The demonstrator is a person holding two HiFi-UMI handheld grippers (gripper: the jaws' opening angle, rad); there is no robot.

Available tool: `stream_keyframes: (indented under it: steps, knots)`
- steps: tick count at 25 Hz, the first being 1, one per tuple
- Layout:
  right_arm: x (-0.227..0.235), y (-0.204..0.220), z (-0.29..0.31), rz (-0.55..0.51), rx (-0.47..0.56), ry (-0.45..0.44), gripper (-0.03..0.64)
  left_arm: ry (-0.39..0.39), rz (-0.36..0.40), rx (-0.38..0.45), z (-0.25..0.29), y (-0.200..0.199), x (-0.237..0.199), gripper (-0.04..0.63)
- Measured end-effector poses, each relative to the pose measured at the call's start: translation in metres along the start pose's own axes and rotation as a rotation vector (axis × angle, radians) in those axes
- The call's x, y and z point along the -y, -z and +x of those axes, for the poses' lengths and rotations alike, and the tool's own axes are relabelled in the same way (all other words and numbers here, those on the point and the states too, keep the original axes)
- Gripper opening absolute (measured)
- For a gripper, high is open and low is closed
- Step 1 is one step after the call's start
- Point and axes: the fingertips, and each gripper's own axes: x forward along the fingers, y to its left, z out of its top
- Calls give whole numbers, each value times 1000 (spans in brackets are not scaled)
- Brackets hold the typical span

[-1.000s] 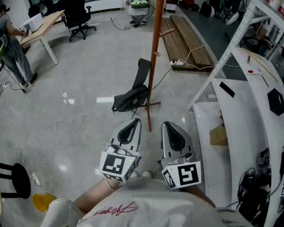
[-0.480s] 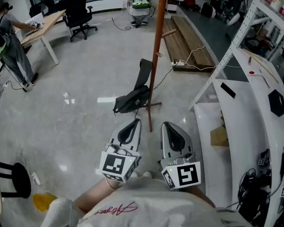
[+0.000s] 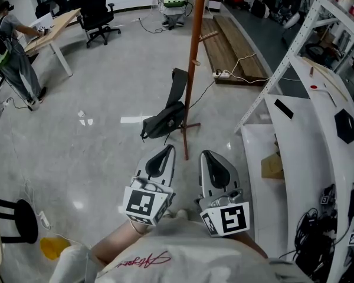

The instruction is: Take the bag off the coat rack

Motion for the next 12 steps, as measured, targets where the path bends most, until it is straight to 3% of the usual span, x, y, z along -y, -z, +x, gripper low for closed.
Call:
stream_keyframes:
  steps: [12]
  knots:
    - [19, 3, -22, -13, 13, -14, 20, -33, -8, -9, -2, 10, 28, 18]
